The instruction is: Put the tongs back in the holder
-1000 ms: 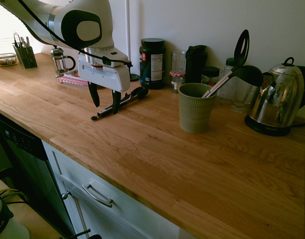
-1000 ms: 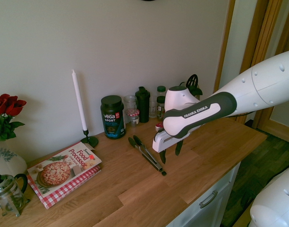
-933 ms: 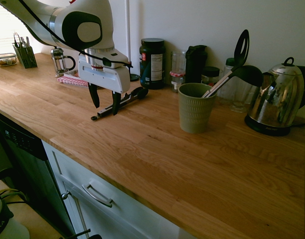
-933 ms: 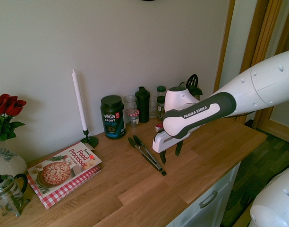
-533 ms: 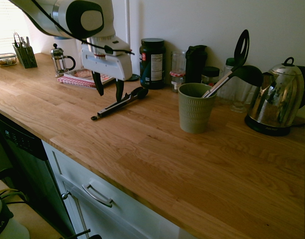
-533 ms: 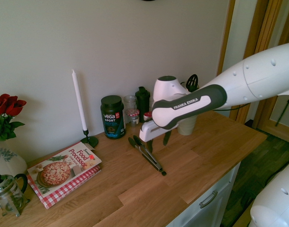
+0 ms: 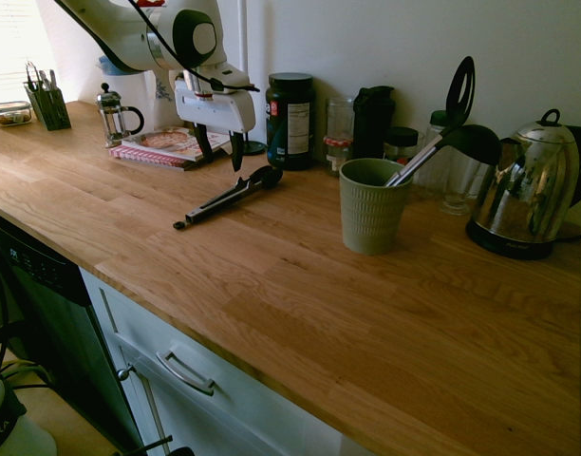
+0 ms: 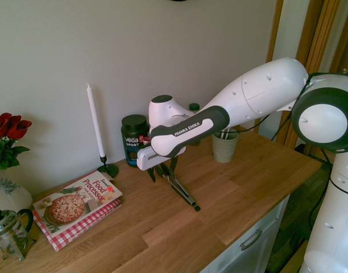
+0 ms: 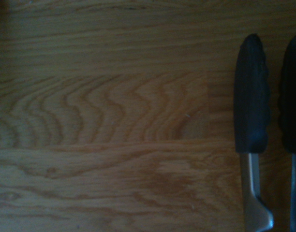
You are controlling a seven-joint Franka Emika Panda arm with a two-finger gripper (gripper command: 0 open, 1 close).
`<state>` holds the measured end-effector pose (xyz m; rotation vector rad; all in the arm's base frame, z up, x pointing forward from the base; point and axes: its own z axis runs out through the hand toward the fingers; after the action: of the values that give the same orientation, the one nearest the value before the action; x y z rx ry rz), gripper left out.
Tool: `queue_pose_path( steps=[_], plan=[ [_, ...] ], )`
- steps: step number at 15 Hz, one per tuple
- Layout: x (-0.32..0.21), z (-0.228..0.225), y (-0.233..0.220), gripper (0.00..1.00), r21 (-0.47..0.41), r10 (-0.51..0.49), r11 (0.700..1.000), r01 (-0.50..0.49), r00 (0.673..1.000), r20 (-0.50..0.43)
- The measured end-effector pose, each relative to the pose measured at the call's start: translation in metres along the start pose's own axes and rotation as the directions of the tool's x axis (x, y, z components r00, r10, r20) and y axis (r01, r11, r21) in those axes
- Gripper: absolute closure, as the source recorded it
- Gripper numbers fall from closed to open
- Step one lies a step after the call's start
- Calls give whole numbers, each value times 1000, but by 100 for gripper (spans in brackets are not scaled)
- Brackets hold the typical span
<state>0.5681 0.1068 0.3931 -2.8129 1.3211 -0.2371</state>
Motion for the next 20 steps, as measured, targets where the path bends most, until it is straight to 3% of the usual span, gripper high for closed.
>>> queue_pose_path(
  steps=[12, 20],
  plan=[
    [11, 52, -1, 100, -3, 26, 1000, -26, 1000, 9],
    [17, 62, 0, 100, 10, 62, 998, -62, 998, 26]
  ],
)
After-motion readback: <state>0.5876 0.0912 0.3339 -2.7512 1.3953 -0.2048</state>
